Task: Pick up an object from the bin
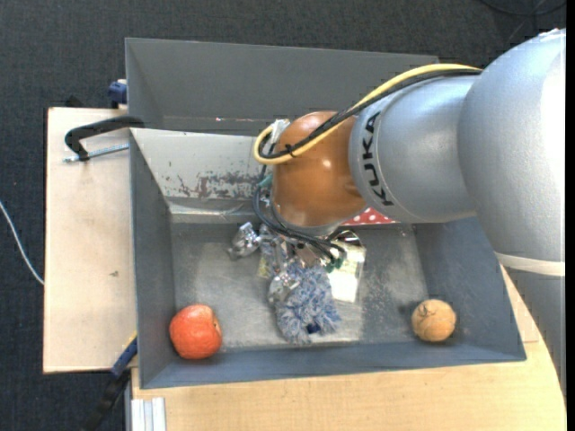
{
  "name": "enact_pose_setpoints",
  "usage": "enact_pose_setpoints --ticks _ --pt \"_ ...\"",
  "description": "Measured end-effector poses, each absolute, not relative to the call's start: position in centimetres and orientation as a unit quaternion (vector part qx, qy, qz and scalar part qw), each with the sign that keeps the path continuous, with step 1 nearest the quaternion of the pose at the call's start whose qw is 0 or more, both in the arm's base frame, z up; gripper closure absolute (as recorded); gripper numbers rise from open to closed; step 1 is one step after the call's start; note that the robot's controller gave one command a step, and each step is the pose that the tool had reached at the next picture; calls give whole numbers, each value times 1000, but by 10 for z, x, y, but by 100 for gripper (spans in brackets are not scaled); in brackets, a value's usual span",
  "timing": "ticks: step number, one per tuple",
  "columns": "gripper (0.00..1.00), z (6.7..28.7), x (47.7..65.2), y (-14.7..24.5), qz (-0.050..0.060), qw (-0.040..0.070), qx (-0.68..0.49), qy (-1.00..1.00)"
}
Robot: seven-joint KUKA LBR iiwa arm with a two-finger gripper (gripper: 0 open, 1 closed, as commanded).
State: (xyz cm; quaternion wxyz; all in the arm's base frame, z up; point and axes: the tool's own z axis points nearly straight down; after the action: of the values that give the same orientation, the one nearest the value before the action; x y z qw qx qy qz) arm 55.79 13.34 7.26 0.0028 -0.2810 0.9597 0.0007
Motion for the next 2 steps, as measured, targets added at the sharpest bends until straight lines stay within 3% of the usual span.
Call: enact_pose_setpoints --ticks 1,2 --pt "100 75 559 134 1 4 -280 960" --pt "0 73 558 133 1 3 -281 960"
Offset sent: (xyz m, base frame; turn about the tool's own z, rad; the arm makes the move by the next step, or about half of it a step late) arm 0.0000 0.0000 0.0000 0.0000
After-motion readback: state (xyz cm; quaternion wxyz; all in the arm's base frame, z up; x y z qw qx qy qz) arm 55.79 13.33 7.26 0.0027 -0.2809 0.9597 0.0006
